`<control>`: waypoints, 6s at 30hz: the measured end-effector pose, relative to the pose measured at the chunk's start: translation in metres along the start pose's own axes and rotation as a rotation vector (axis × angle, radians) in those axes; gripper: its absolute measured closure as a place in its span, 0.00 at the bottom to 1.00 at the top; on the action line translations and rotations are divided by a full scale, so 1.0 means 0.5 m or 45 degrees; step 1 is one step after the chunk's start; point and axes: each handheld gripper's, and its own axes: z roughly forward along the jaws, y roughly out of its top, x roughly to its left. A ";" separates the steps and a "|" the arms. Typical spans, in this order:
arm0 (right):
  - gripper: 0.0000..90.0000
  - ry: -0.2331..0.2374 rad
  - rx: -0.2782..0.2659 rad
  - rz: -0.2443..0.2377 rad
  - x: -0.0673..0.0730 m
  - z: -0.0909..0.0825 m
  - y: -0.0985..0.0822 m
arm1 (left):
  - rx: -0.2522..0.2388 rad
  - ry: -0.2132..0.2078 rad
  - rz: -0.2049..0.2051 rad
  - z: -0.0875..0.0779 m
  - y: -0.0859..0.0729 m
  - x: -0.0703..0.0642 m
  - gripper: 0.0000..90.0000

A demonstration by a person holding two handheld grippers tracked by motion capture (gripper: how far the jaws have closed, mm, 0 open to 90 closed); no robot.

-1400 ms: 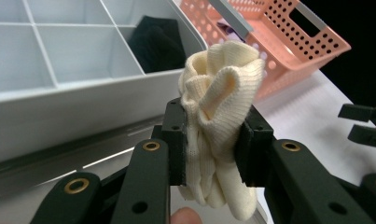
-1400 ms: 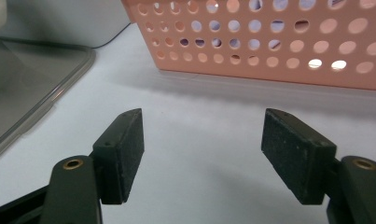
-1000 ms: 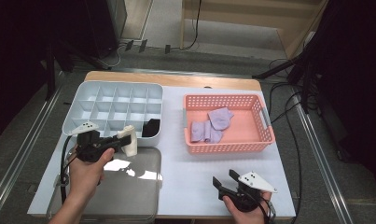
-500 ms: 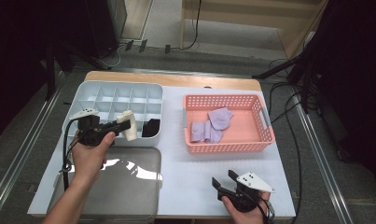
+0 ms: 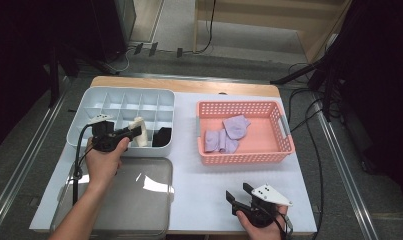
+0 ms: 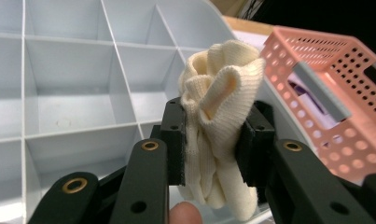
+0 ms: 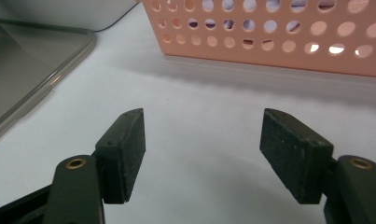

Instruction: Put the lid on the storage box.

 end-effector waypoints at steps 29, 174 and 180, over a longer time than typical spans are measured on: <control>0.36 0.008 0.009 0.013 -0.002 0.004 -0.002 | 0.093 0.057 0.019 0.012 -0.004 -0.003 0.89; 0.65 -0.306 0.285 0.169 -0.170 0.314 0.368 | -0.072 -0.083 0.181 -0.080 -0.222 -0.028 0.03; 0.64 -0.324 0.318 0.172 -0.175 0.328 0.358 | -0.075 -0.085 0.176 -0.079 -0.222 -0.028 0.03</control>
